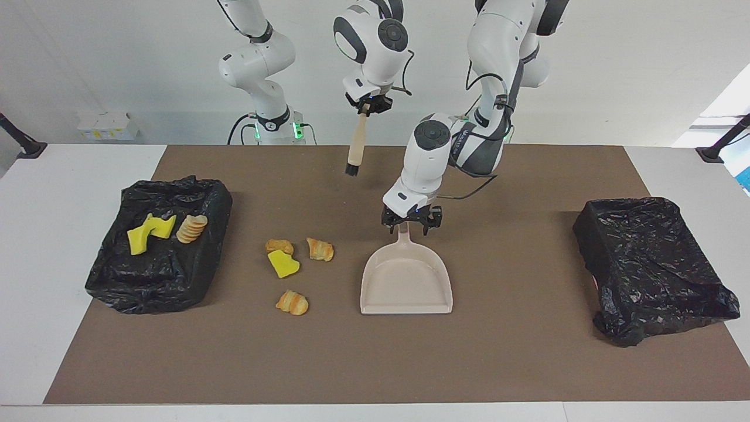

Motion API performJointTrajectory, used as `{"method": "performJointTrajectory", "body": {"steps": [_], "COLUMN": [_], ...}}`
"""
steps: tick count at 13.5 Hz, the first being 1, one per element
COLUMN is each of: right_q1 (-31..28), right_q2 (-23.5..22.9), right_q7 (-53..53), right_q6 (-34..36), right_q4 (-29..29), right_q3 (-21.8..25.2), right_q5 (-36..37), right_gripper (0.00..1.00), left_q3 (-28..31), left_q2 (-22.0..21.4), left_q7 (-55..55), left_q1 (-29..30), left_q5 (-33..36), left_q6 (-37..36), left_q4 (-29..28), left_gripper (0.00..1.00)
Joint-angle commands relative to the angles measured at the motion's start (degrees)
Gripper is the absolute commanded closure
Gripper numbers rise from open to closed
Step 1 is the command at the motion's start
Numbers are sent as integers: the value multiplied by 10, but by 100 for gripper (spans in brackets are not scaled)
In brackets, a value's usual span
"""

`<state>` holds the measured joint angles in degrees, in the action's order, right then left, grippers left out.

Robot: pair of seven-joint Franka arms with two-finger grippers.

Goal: Sweep and dump trash in bin
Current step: 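Grasp the dustpan handle with the left gripper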

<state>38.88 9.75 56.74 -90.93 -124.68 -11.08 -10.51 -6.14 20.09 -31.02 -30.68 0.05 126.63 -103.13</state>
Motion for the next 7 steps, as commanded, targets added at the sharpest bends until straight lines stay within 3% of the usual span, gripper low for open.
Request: {"method": "performJointTrajectory", "body": {"steps": [1,5,7], "right_q1": [-11,-10,-13], "right_q2": [4,24,22], "right_q7": [-22,-27,-34], "right_q6": [44,81,67], "right_q4": [-1,-17,-18], "right_q3": [-3,-5,-5], "right_q5": [38,58,58], "right_gripper": [100,100,100], "left_q3": [8,7,7], "left_q2": [-2,-2,-3], "left_q7": [-6,-5,-1], "left_q1": [-9,-10,-10], "left_q5": [27,31,32], "left_q6": [5,3,-1], "left_q4": [-2,-3,-3], "left_gripper": [37,40,54]}}
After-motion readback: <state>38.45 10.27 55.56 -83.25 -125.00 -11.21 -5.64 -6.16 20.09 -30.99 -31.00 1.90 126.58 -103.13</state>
